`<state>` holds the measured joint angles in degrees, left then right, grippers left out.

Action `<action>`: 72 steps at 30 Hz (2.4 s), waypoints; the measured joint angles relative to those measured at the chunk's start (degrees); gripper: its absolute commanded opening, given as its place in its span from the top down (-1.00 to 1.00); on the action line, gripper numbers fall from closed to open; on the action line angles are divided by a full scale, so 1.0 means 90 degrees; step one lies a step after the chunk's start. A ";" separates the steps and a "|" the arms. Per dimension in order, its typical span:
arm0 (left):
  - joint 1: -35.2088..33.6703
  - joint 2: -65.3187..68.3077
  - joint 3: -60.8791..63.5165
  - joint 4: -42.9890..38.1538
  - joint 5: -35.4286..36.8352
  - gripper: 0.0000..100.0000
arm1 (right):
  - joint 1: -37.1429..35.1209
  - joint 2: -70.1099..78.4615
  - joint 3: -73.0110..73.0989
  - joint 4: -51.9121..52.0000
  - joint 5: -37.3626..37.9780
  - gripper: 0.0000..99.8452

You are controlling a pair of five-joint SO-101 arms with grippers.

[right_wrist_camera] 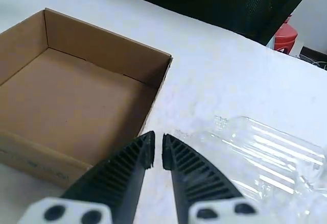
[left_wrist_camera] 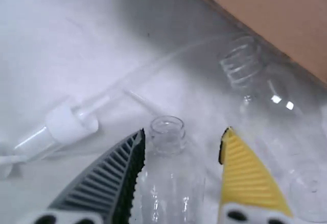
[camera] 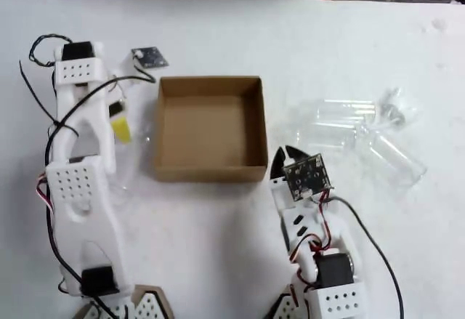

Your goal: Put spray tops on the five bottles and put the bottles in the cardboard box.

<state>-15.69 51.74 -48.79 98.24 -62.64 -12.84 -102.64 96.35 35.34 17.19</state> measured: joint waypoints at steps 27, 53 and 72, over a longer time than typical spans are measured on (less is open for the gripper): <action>0.0020 0.0000 0.0000 0.0166 -0.0010 0.62 | 0.0000 0.0000 0.0000 0.0000 0.0000 0.97; 0.0059 0.0342 0.0000 0.0225 -0.0430 0.89 | 0.0000 0.0000 0.0000 0.0000 0.0000 0.97; 0.1709 -0.3643 0.0039 0.0371 0.3526 0.90 | 0.0000 0.0000 0.0000 0.0000 0.0000 0.97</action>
<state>-0.31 18.95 -48.44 101.58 -30.90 -12.84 -102.64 96.35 35.34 17.19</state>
